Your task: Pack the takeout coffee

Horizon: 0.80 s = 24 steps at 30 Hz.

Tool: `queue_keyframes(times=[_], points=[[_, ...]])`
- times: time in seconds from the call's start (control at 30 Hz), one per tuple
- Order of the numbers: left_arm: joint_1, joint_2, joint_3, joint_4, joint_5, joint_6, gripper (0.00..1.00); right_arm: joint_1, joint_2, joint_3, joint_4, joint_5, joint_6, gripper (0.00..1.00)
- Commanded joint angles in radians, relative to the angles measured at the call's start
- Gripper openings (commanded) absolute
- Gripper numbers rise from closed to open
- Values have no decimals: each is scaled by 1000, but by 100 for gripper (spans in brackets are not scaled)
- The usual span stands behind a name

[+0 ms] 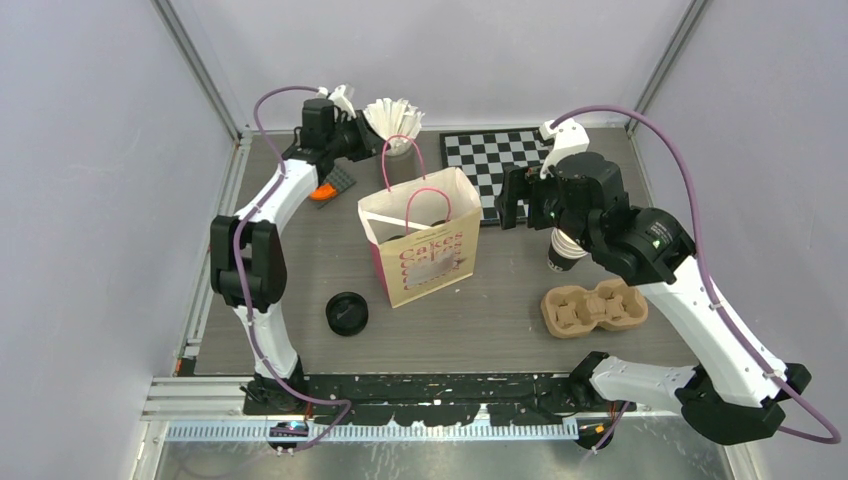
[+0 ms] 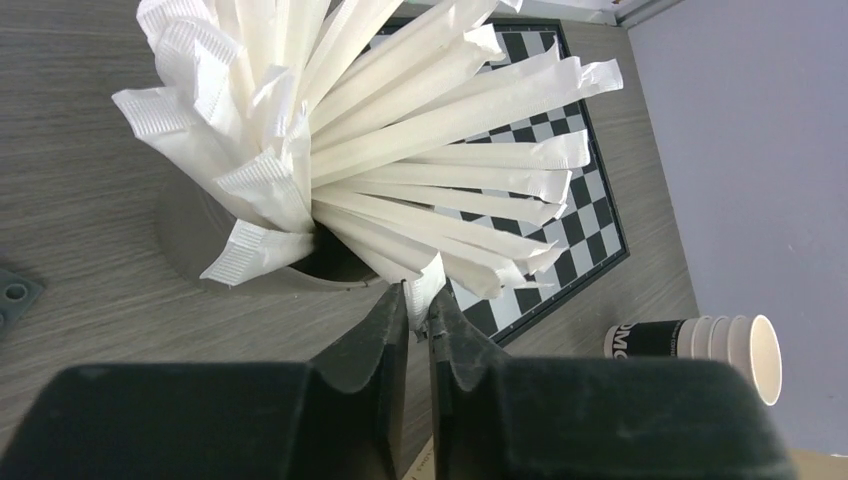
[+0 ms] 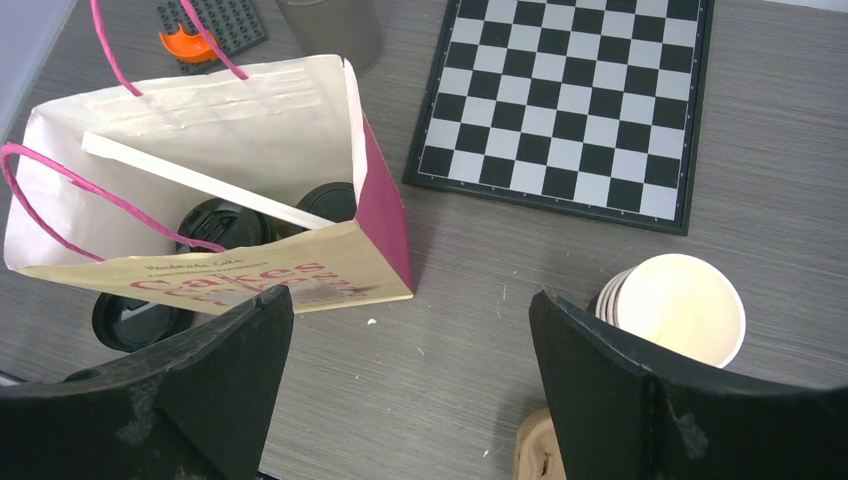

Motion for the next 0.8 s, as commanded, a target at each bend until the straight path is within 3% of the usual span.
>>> queue_keyframes(times=[0.0,0.07,0.43,0.77], points=[[-2,-41,31,68,15,45,7,-2,3,30,25,18,-24,92],[-3,-51,29,60,16,54,0,-1,7,36,26,20,-24,92],[-2,-160,81,-149,-51,101,0,-1,1,49,31,39,-38,93],[-3,-199,144,-192,-92,72,0,-2,5,57,38,21,-37,93]])
